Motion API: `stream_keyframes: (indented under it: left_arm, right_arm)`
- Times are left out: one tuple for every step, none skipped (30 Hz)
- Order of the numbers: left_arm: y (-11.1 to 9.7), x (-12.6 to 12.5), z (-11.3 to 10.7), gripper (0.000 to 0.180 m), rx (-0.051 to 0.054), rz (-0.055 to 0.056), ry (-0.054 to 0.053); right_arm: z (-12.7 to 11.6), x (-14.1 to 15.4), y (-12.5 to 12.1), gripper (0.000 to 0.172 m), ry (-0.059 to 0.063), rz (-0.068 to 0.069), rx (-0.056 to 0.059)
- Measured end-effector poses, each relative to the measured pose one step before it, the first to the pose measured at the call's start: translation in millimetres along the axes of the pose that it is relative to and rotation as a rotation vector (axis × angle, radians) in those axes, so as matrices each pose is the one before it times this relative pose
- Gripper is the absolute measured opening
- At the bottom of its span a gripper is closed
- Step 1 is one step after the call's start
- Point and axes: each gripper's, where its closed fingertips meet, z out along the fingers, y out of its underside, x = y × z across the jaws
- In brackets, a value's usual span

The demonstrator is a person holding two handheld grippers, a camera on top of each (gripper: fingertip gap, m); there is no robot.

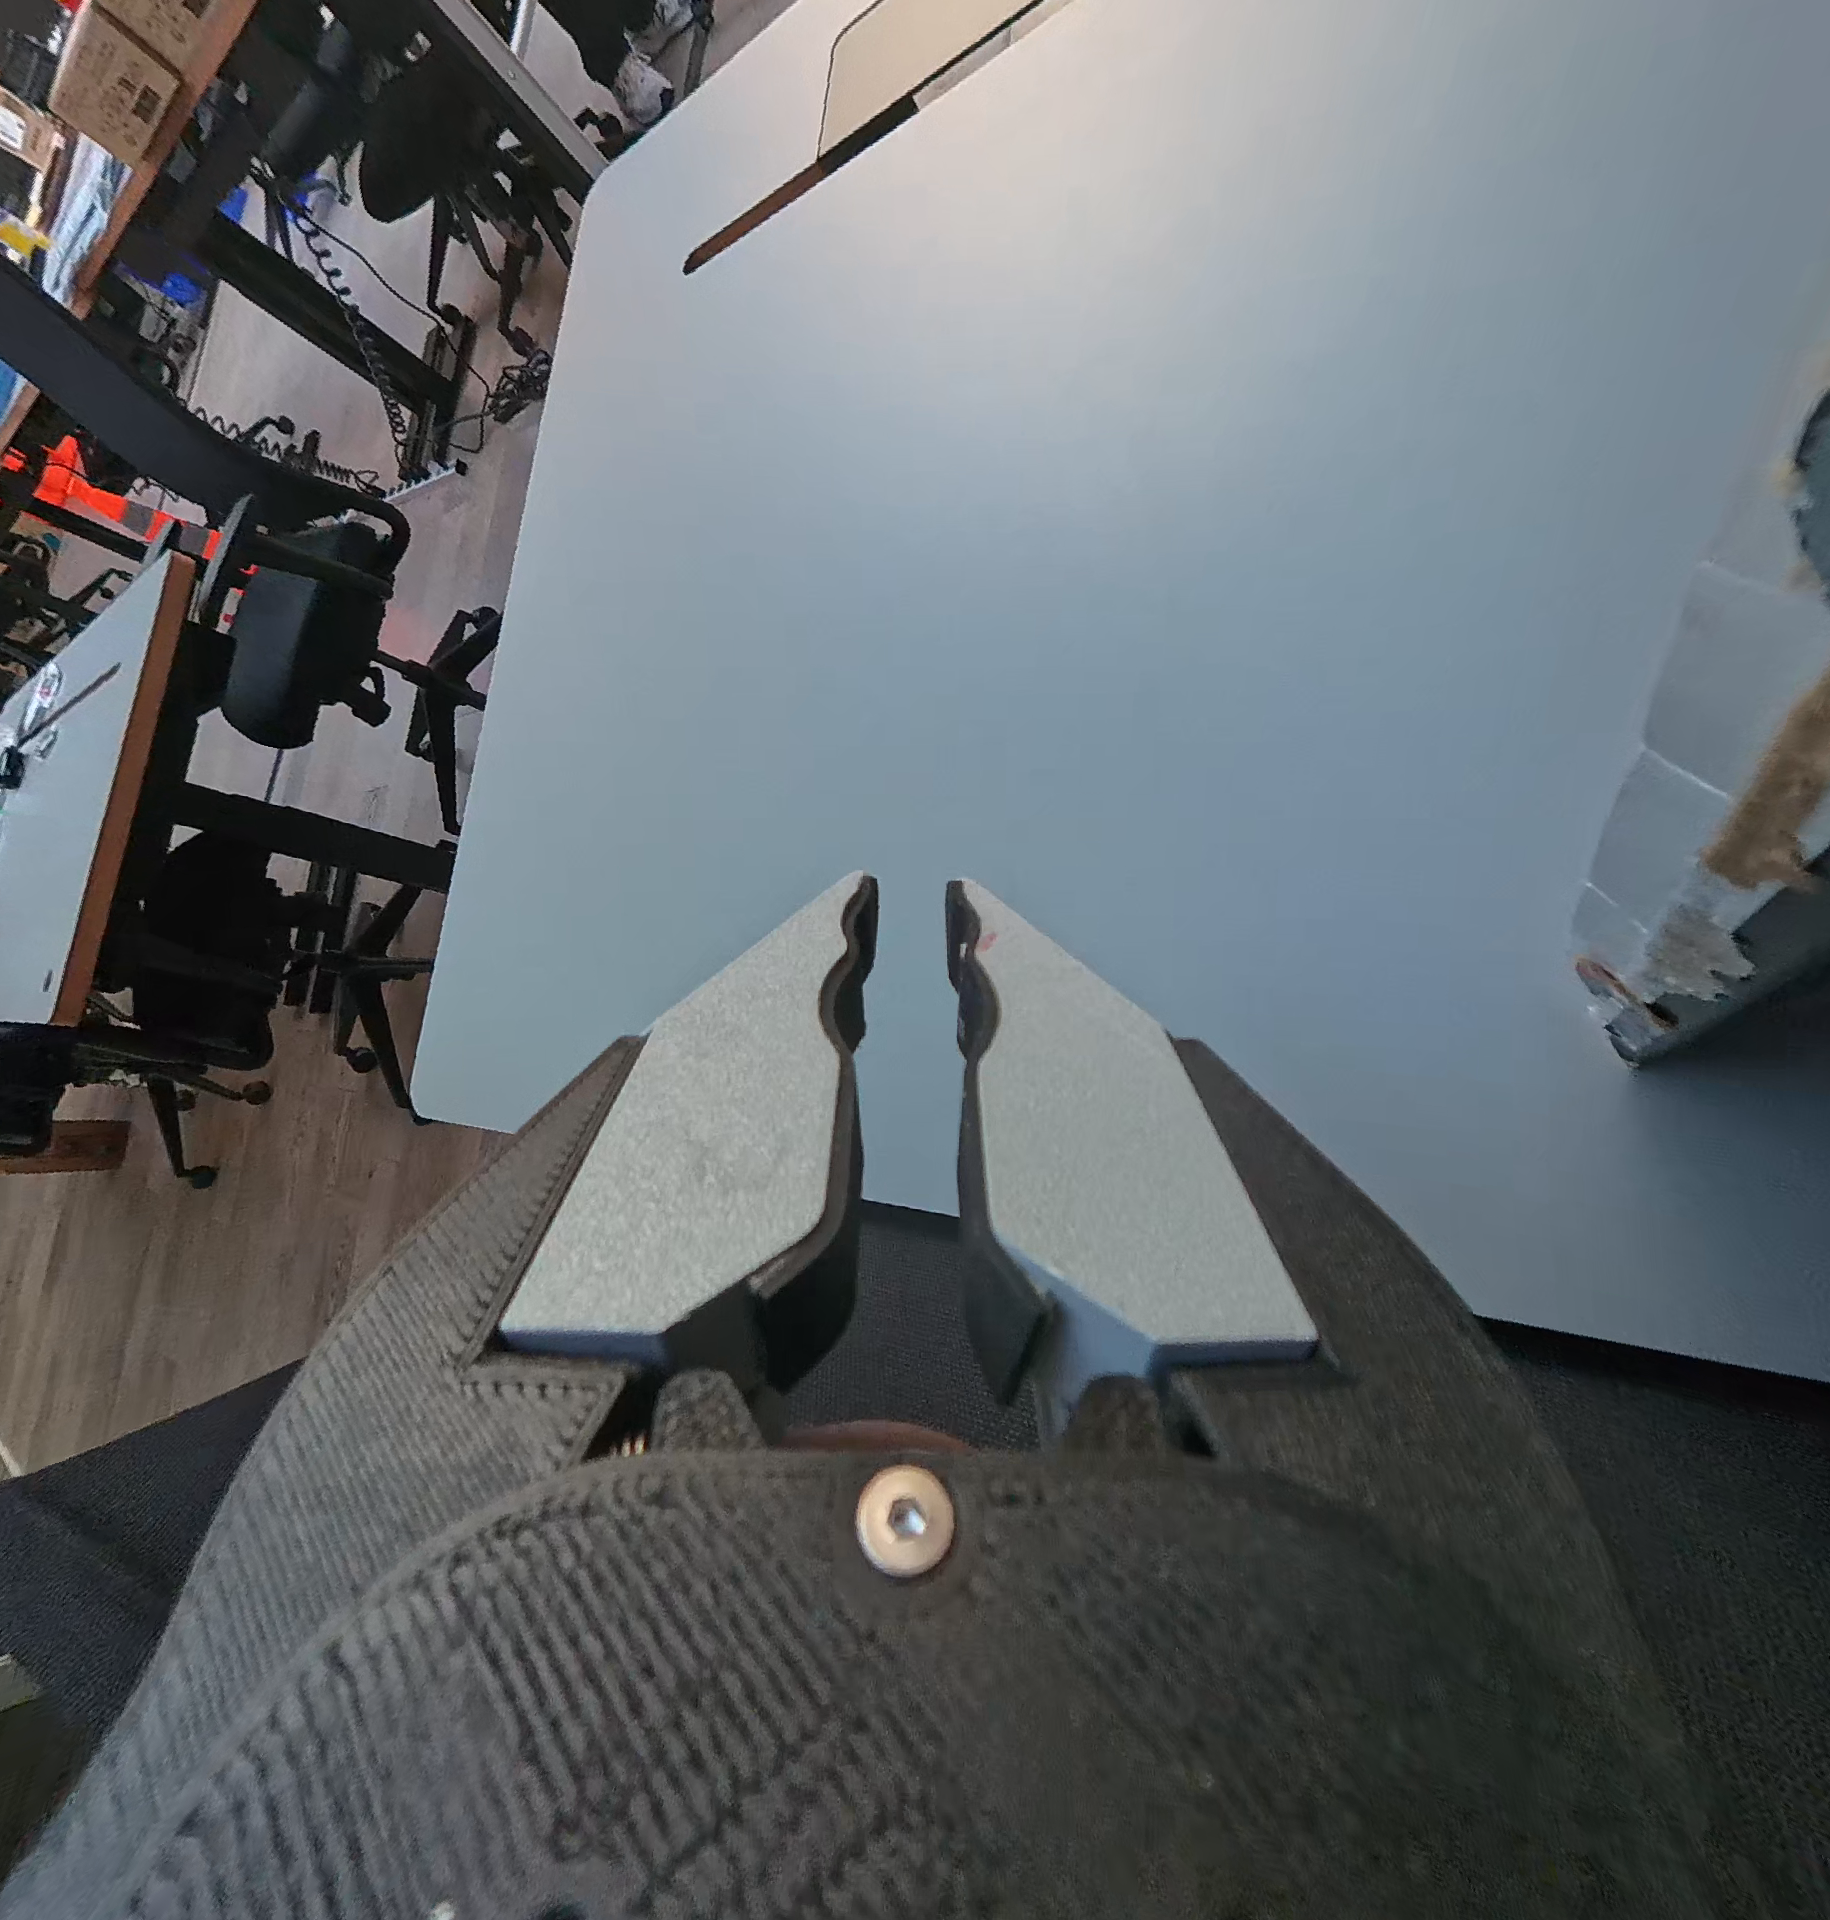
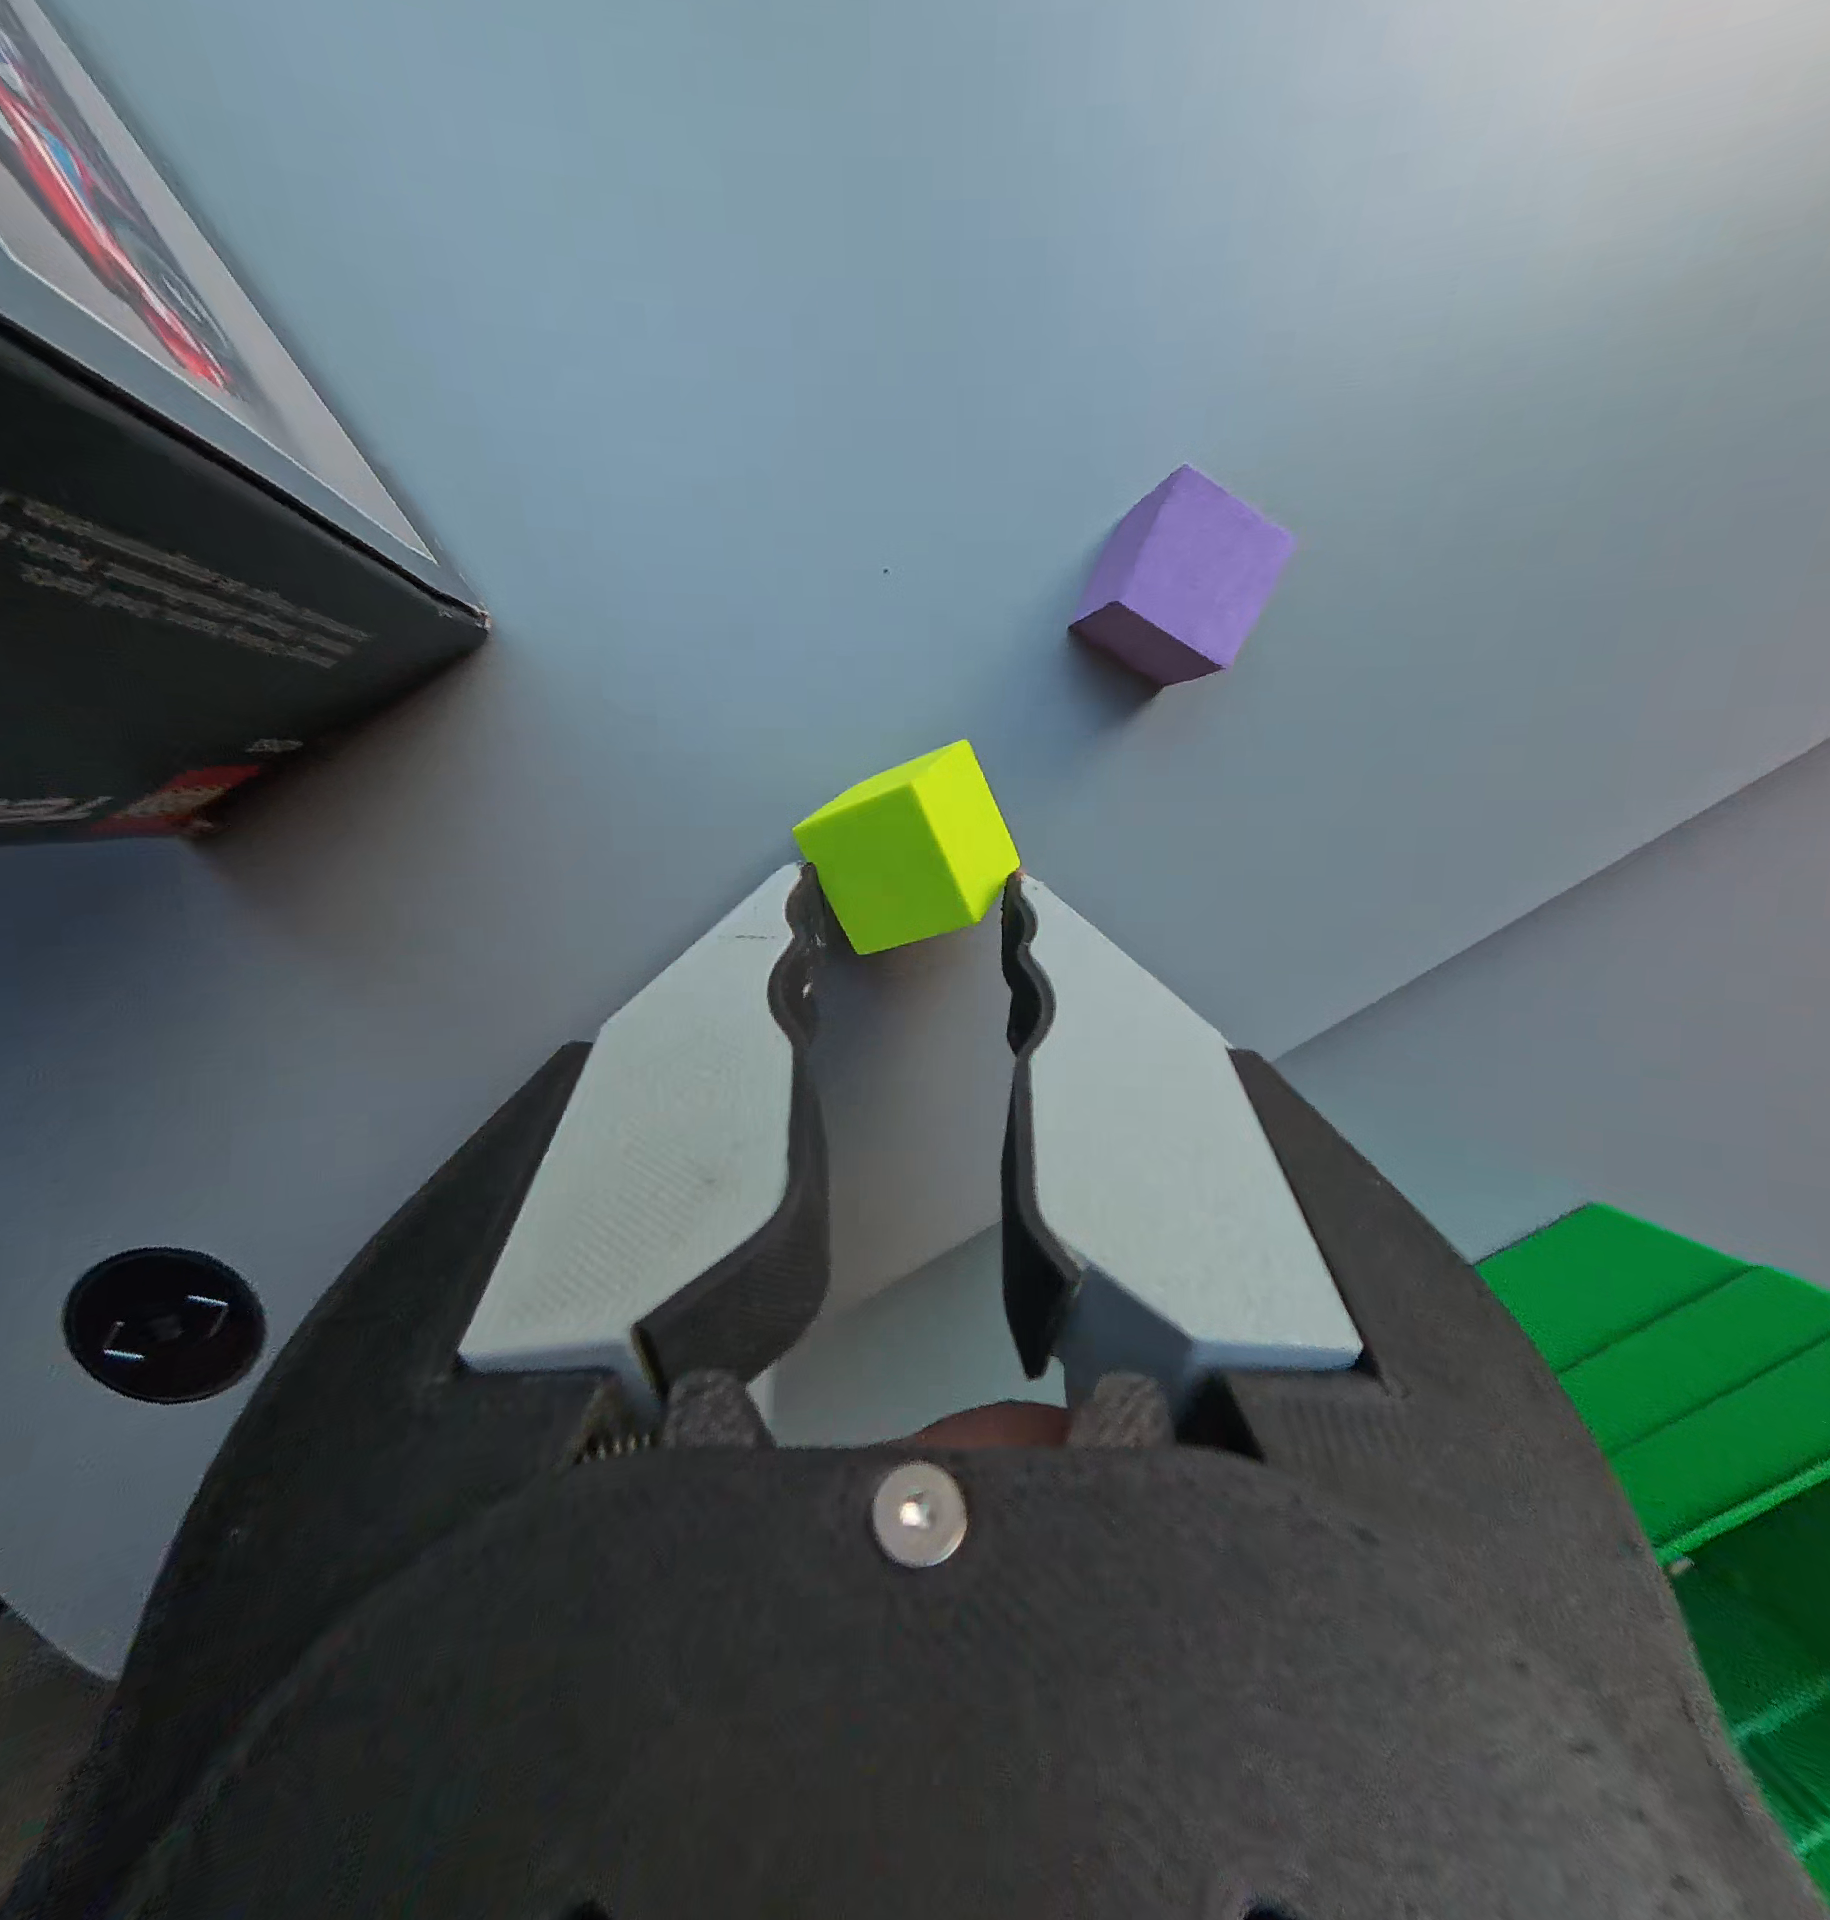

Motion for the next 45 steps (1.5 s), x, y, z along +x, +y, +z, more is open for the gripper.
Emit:
stream_keyframes:
  left_arm:
    - [-0.25, -0.61, -0.52, 0.011, 0.0028, -0.0024, -0.0021]
    - [-0.61, -0.56, -0.54, 0.011, 0.0033, -0.0017, -0.0015]
    - [-0.87, -0.24, -0.45, 0.011, 0.0042, 0.0001, -0.0004]
    - [-1.14, -0.03, -0.37, 0.011, 0.004, 0.0027, -0.0005]
    - [-1.05, 0.26, -0.41, 0.011, 0.0033, 0.0056, 0.0004]
    - [-0.67, 0.66, -0.17, 0.011, 0.0006, 0.0087, 0.0016]
    - [-0.53, 0.64, -0.46, 0.011, 0.0005, 0.0106, 0.0]
    - [-0.41, 0.76, -0.49, 0.011, 0.0018, 0.0109, 0.0001]
    - [-0.26, 0.96, -0.52, 0.01, 0.0027, 0.0096, 0.0012]
    - [-0.19, 0.94, -0.52, 0.01, 0.003, 0.0077, 0.0021]
    - [-0.15, 0.85, -0.38, 0.009, 0.0022, 0.0061, 0.0028]
    - [-0.19, 0.63, -0.26, 0.009, 0.0008, 0.004, 0.0025]
    - [-0.2, 0.41, -0.02, 0.009, 0.0, 0.0022, 0.0024]
    - [-0.22, 0.56, 0.04, 0.009, -0.0002, 0.0023, 0.0038]
    - [-0.29, 0.71, -0.09, 0.009, 0.0013, 0.0023, 0.0042]
    - [-0.04, 0.84, -0.06, 0.009, 0.0011, 0.0025, 0.0046]
    - [0.44, 0.91, -0.14, 0.009, -0.0012, 0.0036, 0.0036]
    - [0.62, 0.47, -0.2, 0.009, -0.0017, 0.0044, 0.0002]
    - [0.19, -0.19, -0.37, 0.009, 0.0013, 0.0029, -0.003]
    - [-0.36, -0.29, -0.38, 0.009, 0.0033, 0.0007, -0.003]
    - [-0.34, -0.48, -0.46, 0.009, 0.0022, -0.0003, -0.002]
    - [-0.41, -0.84, -0.47, 0.009, 0.0028, -0.0016, -0.0042]
    - [-0.27, -0.67, -0.51, 0.009, 0.003, -0.0025, -0.0027]
    - [0.29, -0.09, -0.44, 0.009, 0.0004, -0.0016, 0.0014]
    - [0.85, 0.21, -0.49, 0.009, -0.0018, 0.0002, 0.0008]
    - [0.46, -0.38, -0.7, 0.009, 0.0014, 0.0012, -0.0031]
    - [-0.15, -0.04, -0.87, 0.009, 0.0045, 0.002, -0.0017]
    - [-0.27, 0.33, -0.79, 0.009, 0.0039, 0.0037, 0.0001]
    - [-0.39, 0.15, -0.55, 0.009, 0.0032, 0.0049, -0.0013]
    - [-0.41, 0.19, -0.17, 0.009, 0.0024, 0.0046, -0.0016]
    - [-0.15, 0.45, 0.17, 0.009, -0.0003, 0.0042, 0.0005]
    - [0.16, 0.32, 0.53, 0.009, -0.0028, 0.0033, 0.0001]
    - [0.12, -0.03, 0.4, 0.009, -0.002, 0.0017, -0.0016]
    - [-0.06, -0.12, 0.14, 0.009, 0.0, 0.0003, -0.0014]
    - [-0.21, -0.08, -0.04, 0.009, 0.0014, -0.0007, -0.0008]
    - [-0.08, -0.28, 0.0, 0.009, 0.0013, -0.0018, -0.0005]
    - [-0.05, -0.25, 0.0, 0.009, 0.0002, -0.0021, -0.0007]
    - [-0.08, -0.34, -0.04, 0.009, 0.0008, -0.0016, -0.0014]
    - [-0.42, -0.28, -0.1, 0.009, 0.0021, -0.001, -0.0014]
    - [-0.42, -0.11, 0.15, 0.009, 0.0018, -0.0011, -0.0011]
    - [-0.15, 0.09, 0.53, 0.009, -0.0009, -0.0002, 0.0001]
    - [-0.15, -0.13, 0.55, 0.009, -0.0018, 0.0004, -0.0014]
    - [-0.34, -0.25, 0.56, 0.009, -0.0008, 0.0003, -0.0019]
    - [-0.14, -0.08, 0.38, 0.009, -0.0012, 0.0002, -0.0007]
    - [0.02, 0.04, 0.32, 0.009, -0.0016, 0.0004, -0.0004]
  right_arm:
    - [-2.73, -1.55, -0.5, 0.032, -0.0148, 0.0444, 0.0189]
    - [-3.77, -1.78, -0.63, 0.032, -0.0187, 0.0502, 0.022]
    - [-5.23, -2.26, -2.1, 0.032, -0.0217, 0.055, 0.0328]
    - [-6.68, -2.09, -3.71, 0.032, -0.0198, 0.0563, 0.042]
    - [-7.98, -1.49, -4.81, 0.032, -0.0129, 0.0556, 0.0458]
    - [-9.07, -1.39, -6.51, 0.032, -0.0117, 0.0524, 0.049]
    - [-10.08, -1.74, -8.74, 0.032, -0.0129, 0.0479, 0.0535]
    - [-11.11, -2.4, -11.43, 0.032, -0.0151, 0.0417, 0.059]
    - [-11.87, -3.23, -14.17, 0.032, -0.0182, 0.0352, 0.0611]
    - [-12.64, -4.01, -16.91, 0.032, -0.0196, 0.0272, 0.0628]
    - [-13.11, -4.65, -19.82, 0.032, -0.0181, 0.0192, 0.0661]
    - [-13.04, -5.71, -22.2, 0.032, -0.0197, 0.0116, 0.0659]
    - [-12.12, -7.81, -23.89, 0.032, -0.0249, 0.0027, 0.0618]
    - [-10.13, -11.22, -24.2, 0.032, -0.0347, -0.0099, 0.0527]
    - [-7.08, -14.24, -22.82, 0.031, -0.0414, -0.0231, 0.037]
    - [-3.51, -16.41, -19.64, 0.031, -0.0454, -0.0331, 0.0136]
    - [0.07, -17.69, -15.32, 0.032, -0.0483, -0.035, -0.0138]
    - [3.23, -18.18, -10.96, 0.032, -0.0501, -0.0336, -0.0372]
    - [5.76, -17.7, -6.84, 0.032, -0.0475, -0.0352, -0.0558]
    - [7.66, -14.98, -3.35, 0.032, -0.0317, -0.038, -0.0684]
    - [8.79, -11.88, -0.7, 0.032, -0.0162, -0.0422, -0.0783]
    - [8.69, -9.16, 0.48, 0.031, -0.0028, -0.0469, -0.0821]
    - [8.26, -7.22, -0.5, 0.031, 0.0049, -0.0474, -0.0704]
    - [7.72, -7.05, -1.5, 0.031, -0.0022, -0.0373, -0.0589]
    - [6.96, -7.28, -2.82, 0.032, -0.0138, -0.0226, -0.0456]
    - [6.2, -6.8, -5.01, 0.031, -0.0189, -0.0132, -0.0235]
    - [5.76, -6.66, -5.82, 0.031, -0.0262, -0.0064, -0.0111]
    - [5.94, -6.2, -4.47, 0.031, -0.0314, -0.0004, -0.0157]
    - [6.1, -4.11, -2.31, 0.031, -0.0228, -0.0009, -0.0269]
    - [5.85, -1.35, -1.32, 0.031, -0.0072, -0.0081, -0.031]
    - [5.39, 0.2, -2.21, 0.031, 0.005, -0.0141, -0.0221]
    - [4.77, 0.01, -3.73, 0.031, 0.0047, -0.0125, -0.0085]
    - [4.36, -2.36, -4.82, 0.031, -0.0115, -0.0074, 0.003]
    - [4.36, -3.61, -3.64, 0.031, -0.0212, -0.0025, 0.0018]
    - [4.45, -2.15, -1.34, 0.031, -0.0133, 0.0012, -0.0083]
    - [4.5, -0.54, 0.85, 0.032, -0.004, 0.0005, -0.0153]
    - [4.07, 0.48, 2.1, 0.032, 0.0037, -0.0021, -0.0187]
    - [3.23, 1.1, 1.68, 0.032, 0.011, -0.0068, -0.0137]
    - [2.6, 0.89, 0.83, 0.032, 0.0118, -0.0126, -0.004]
    - [2.36, 0.66, 0.96, 0.032, 0.0113, -0.0138, -0.0017]
    - [2.18, 1.12, 2.37, 0.032, 0.0122, -0.0101, -0.0093]
    - [1.95, 1.35, 3.52, 0.033, 0.0128, -0.0064, -0.0159]
    - [0.9, 0.89, 1.48, 0.033, 0.0117, -0.0057, -0.0015]
    - [-0.6, -0.24, -0.48, 0.035, 0.0037, -0.0017, 0.0116]
    - [-0.86, -0.79, 0.35, 0.036, -0.0023, 0.0057, 0.0045]
